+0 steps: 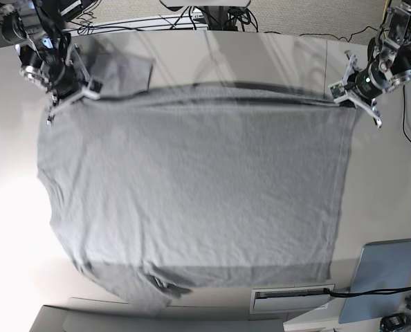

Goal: Fold the T-shirt properly
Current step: 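Lift the gripped edge with both grippers and fold it over the shirt body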

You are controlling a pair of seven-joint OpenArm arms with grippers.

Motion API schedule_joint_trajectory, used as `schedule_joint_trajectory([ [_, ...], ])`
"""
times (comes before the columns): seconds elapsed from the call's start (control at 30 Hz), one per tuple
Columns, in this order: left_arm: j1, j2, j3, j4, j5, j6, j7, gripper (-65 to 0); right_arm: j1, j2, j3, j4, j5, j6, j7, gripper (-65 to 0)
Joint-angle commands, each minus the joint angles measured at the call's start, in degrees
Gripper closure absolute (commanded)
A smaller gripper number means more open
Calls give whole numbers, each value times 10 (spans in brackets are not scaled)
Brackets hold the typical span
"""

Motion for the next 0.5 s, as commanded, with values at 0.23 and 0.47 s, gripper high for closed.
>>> schedule_joint_trajectory([
  [0.23,98,-28,-11,89,-103,-62,176,0,-98,39,13,98,12,11,-73,0],
  [0.47,203,-28,-117,172,-138,-62,189,0,-149,39,17,132,8,11,-89,0],
])
